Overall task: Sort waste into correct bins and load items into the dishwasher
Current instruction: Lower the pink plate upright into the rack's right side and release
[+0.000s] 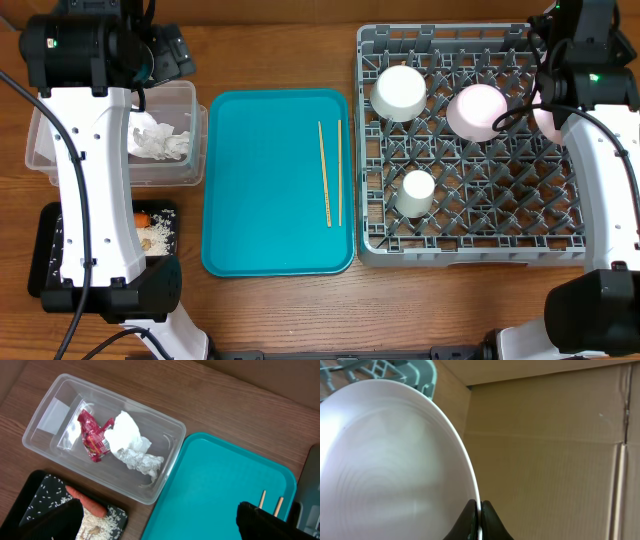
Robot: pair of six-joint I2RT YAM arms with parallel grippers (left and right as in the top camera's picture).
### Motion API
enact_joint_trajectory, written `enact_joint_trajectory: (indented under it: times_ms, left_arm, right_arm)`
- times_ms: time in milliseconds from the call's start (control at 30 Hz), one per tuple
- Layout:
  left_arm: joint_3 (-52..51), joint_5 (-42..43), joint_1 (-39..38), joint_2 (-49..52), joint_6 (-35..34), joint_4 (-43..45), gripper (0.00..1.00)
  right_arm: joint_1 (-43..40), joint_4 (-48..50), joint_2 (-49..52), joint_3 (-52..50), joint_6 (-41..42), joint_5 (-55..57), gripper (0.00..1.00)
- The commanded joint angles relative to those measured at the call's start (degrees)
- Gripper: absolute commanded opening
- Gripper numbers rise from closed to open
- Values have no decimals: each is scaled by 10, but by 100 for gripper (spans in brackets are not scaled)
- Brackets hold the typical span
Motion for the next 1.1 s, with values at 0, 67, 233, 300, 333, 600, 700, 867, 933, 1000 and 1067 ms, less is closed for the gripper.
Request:
enact_joint_trajectory:
  times_ms: [0,67,233,300,333,600,700,867,933,1000,1067]
  left_arm:
    - [4,2,0,-17,-12,1,100]
    - [4,2,0,-17,-12,1,100]
    - [4,2,0,-17,-12,1,100]
    - [4,2,0,-17,-12,1,100]
    - [4,2,0,-17,-12,1,100]
    - [4,2,0,-17,-12,1,100]
    - [4,2,0,-17,-12,1,100]
    - [4,2,0,-17,-12,1,100]
    - [4,2,0,-17,-12,1,100]
    - [4,2,0,-17,-12,1,100]
    - [4,2,0,-17,-12,1,100]
  right_arm:
    - [9,-25,1,8,35,1,4]
    - [10,-67,1,8,42,1,4]
    - [14,-130,1,8,104,0,4]
    - [16,-151,1,8,130,-6,4]
    - [17,-162,1,8,143,-12,4]
    - [18,-207,1,5,201,-55,4]
    - [20,-207,1,5,198,-55,4]
    - [43,-208,1,5,182,-52,4]
    - [59,-212,1,5,182,-45,4]
    - [70,-221,1,5,182,-34,4]
    - [79,-241,1,5,187,-31,4]
